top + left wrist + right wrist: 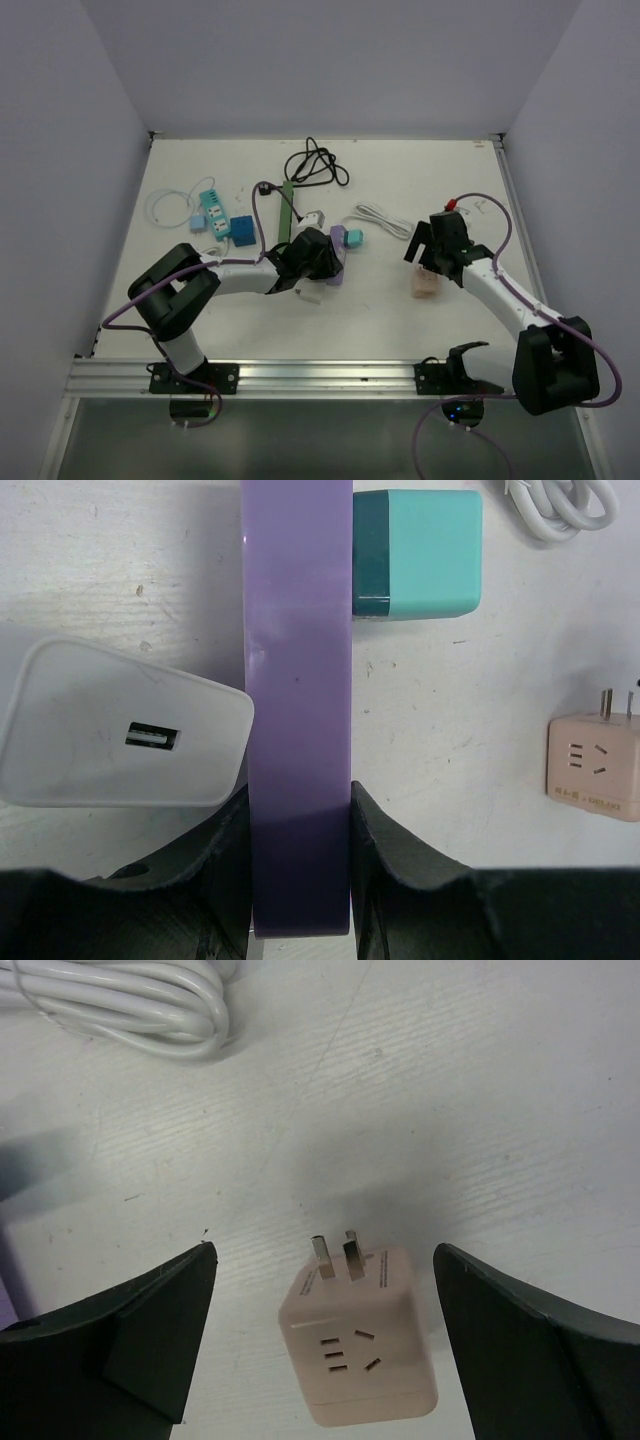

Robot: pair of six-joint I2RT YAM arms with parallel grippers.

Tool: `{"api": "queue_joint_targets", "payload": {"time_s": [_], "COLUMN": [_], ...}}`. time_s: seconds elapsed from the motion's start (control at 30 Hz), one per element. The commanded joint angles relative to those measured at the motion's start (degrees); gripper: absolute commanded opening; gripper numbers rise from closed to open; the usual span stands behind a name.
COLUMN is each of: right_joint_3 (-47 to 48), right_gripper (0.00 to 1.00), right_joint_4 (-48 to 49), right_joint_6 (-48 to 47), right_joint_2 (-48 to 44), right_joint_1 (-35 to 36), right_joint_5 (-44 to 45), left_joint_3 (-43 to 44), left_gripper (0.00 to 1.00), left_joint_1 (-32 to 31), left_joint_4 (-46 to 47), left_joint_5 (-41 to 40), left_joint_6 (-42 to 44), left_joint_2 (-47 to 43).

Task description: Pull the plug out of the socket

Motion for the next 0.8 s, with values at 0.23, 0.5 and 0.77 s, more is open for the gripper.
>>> {"api": "queue_joint_targets", "payload": {"time_s": [0.23,0.5,0.77], "right_joint_3": [5.9,3.7,3.1], "right_gripper": [0.94,0.88,0.84], "right_joint_4": [5.8,21.7,34.0], "right_joint_6": [-1.6,7.9,15.0], "right_joint_2": [-5.7,3.8,14.3], "right_joint_1": [0.0,0.1,0.2], "right_joint_5": [-18.0,-33.0,-38.4], "left_joint_3": [-2.3,-2.7,-3.2], "left_gripper": [0.00,0.00,0.00], "left_joint_1": [-0.1,-0.1,-0.1], "left_joint_4": [-4.4,-4.4,-3.2], "left_joint_5": [3.0,3.2,4.3], "left_joint_6": [2.3,2.0,2.1], "left_joint_2": [1.0,0.3,0.5]}}
